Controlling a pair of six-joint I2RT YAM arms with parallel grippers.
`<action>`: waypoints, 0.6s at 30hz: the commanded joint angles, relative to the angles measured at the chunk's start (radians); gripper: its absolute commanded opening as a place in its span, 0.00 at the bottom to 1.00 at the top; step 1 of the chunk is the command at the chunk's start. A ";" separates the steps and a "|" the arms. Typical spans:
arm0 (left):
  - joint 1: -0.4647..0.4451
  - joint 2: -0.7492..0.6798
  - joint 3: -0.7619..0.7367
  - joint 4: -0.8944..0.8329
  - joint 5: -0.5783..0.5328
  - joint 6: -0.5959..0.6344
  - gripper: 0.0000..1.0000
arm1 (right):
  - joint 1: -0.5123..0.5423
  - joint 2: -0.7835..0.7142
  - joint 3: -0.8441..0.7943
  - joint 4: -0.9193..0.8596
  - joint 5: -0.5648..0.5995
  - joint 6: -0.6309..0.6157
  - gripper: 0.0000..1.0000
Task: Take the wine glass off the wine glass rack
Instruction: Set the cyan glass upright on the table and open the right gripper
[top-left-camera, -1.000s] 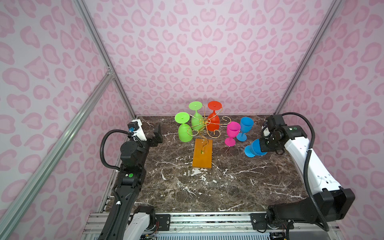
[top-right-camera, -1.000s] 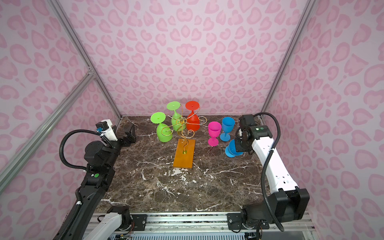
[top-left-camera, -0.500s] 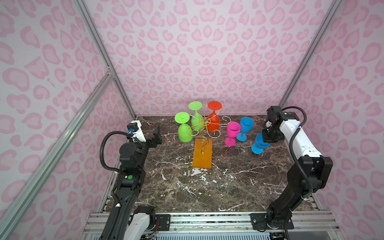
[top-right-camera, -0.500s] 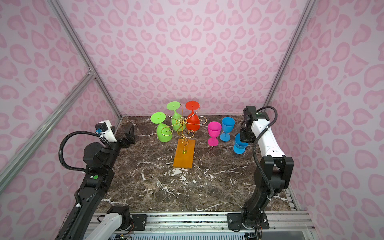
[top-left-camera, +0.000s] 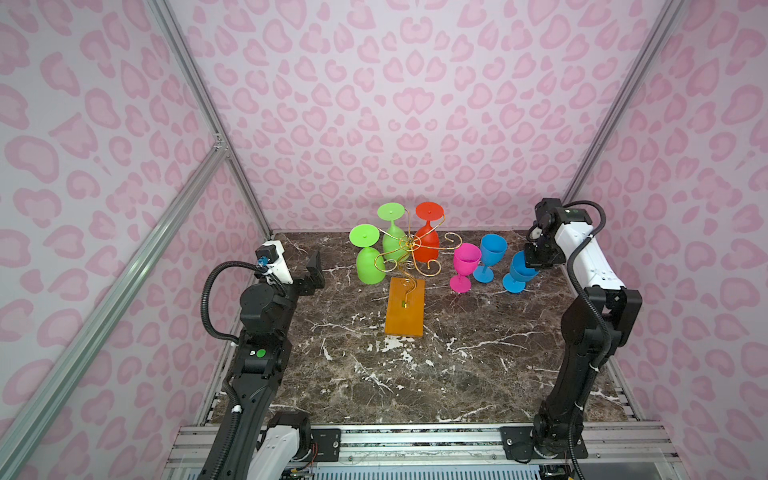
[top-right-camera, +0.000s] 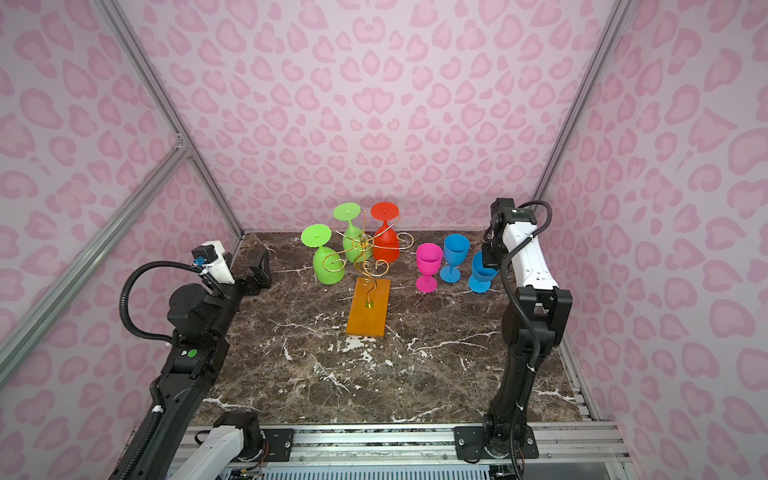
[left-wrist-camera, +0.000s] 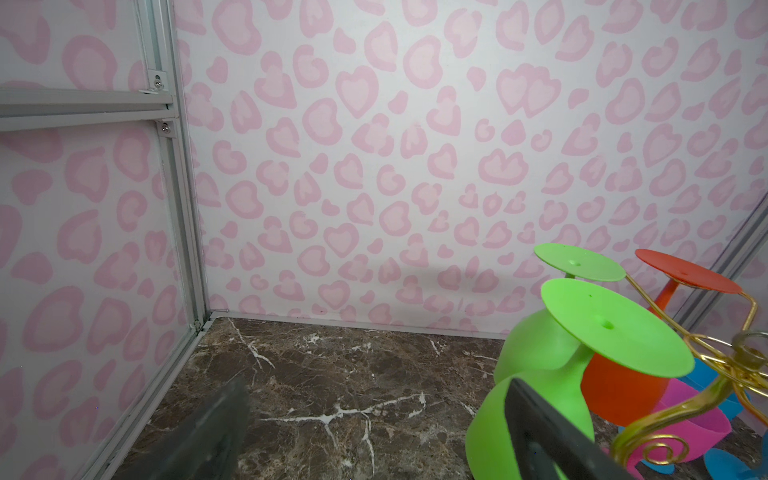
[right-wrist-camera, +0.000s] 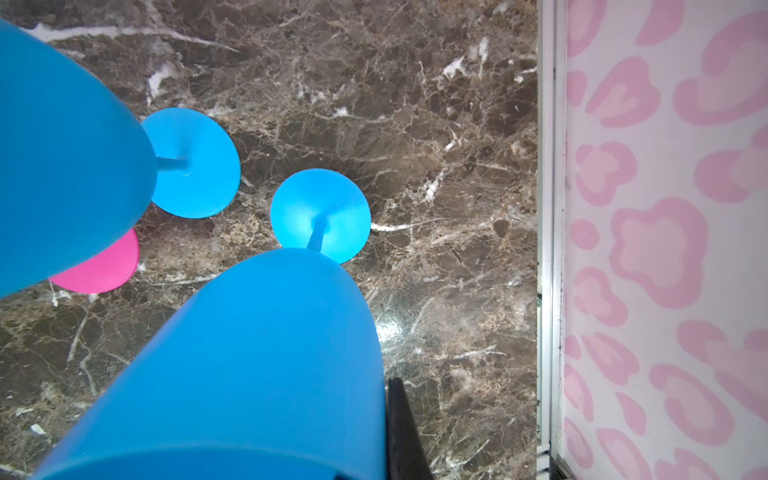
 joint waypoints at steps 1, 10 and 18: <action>0.003 0.005 0.006 0.016 0.007 -0.004 0.97 | -0.007 0.037 0.032 -0.028 0.001 -0.006 0.00; 0.013 0.016 0.010 0.016 0.017 -0.018 0.97 | -0.011 0.112 0.137 -0.049 -0.016 -0.010 0.00; 0.018 0.019 0.012 -0.014 0.020 -0.023 0.97 | -0.017 0.145 0.150 -0.055 -0.062 -0.016 0.00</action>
